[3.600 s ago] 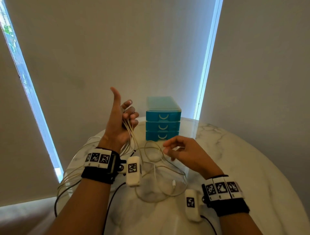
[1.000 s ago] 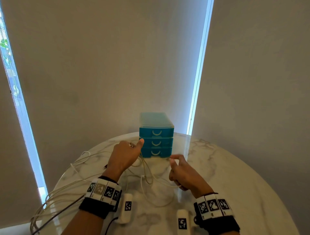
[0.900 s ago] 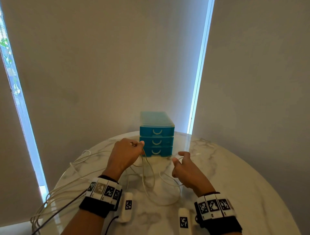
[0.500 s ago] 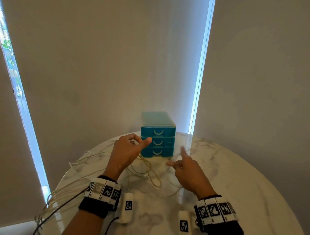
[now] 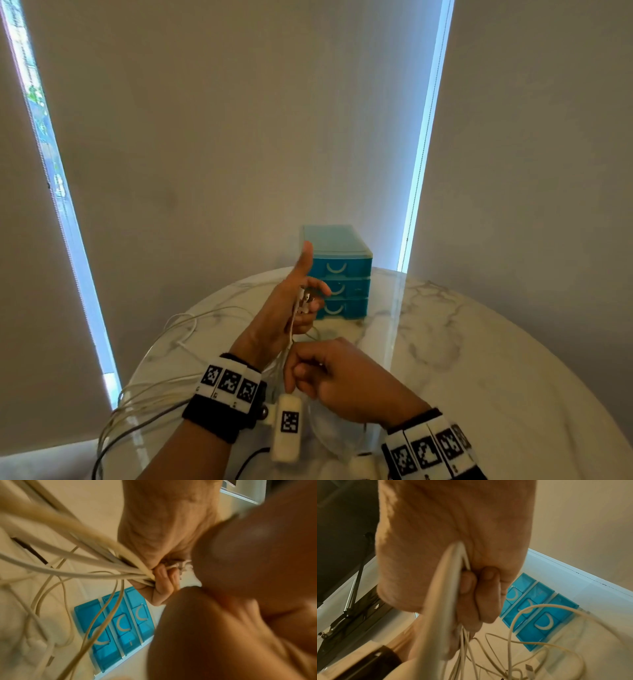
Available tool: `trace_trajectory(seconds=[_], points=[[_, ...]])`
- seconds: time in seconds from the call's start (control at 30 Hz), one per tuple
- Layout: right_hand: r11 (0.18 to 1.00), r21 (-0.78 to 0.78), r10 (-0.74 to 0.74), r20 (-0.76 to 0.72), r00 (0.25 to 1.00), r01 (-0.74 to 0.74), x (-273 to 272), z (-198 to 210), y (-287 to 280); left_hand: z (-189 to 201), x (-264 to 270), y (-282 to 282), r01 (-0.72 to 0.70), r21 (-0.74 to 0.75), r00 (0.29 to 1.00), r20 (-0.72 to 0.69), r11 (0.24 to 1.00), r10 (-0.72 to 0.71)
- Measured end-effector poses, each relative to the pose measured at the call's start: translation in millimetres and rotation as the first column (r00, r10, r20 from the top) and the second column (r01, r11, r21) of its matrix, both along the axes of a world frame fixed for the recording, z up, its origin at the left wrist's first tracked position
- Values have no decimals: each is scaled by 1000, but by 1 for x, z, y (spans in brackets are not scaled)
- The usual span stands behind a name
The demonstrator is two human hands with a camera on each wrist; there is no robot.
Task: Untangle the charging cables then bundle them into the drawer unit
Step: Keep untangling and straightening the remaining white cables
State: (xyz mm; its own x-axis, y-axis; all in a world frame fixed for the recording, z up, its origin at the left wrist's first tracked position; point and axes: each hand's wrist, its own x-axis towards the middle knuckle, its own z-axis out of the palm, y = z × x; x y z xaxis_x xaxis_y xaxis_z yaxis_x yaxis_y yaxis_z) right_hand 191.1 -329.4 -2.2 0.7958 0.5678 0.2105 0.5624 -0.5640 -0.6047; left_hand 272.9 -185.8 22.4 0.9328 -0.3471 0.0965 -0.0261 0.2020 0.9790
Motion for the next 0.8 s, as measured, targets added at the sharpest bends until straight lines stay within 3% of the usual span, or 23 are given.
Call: trace_trajectory(seconds=[0.1, 0.17, 0.23, 0.3, 0.37, 0.43, 0.5, 0.57, 0.6, 0.63, 0.7, 0.8], points=[[999, -40, -9, -27, 1000, 8, 2, -3, -1, 0, -6, -3, -86, 114, 988, 135, 990, 70], [999, 37, 16, -78, 997, -13, 0, -2, -4, -1, -7, -3, -145, 91, 980, 153, 985, 130], [978, 205, 58, -131, 990, -30, -1, 3, -13, 1, -4, 2, -214, -32, 968, 129, 976, 217], [883, 465, 32, -178, 984, 56, 0, 8, -30, 2, 2, 14, -256, -260, 958, 61, 931, 281], [678, 702, -27, -273, 962, 218, 6, 10, -52, 4, 9, 32, -279, -490, 953, -32, 826, 303], [446, 821, -23, -387, 922, 356, 13, 9, -70, 3, 14, 49, -300, -650, 947, -114, 698, 301], [220, 876, 29, -445, 895, 429, 21, 4, -79, 0, 19, 60, -326, -730, 940, -181, 601, 290], [-30, 883, 121, -462, 879, 468, 28, -3, -85, -2, 24, 62, -339, -754, 936, -207, 563, 285], [-112, 874, 132, -458, 879, 473, 31, -8, -86, -4, 25, 60, -336, -758, 937, -206, 560, 283], [-140, 869, 98, -465, 880, 474, 34, -11, -86, -4, 26, 59, -323, -759, 941, -196, 565, 275], [-65, 870, -54, -491, 869, 488, 34, -14, -82, -4, 26, 57, -241, -733, 968, -132, 636, 214], [131, 869, -227, -442, 868, 477, 30, -9, -72, 2, 15, 53, 33, -471, 999, 51, 882, -10]])
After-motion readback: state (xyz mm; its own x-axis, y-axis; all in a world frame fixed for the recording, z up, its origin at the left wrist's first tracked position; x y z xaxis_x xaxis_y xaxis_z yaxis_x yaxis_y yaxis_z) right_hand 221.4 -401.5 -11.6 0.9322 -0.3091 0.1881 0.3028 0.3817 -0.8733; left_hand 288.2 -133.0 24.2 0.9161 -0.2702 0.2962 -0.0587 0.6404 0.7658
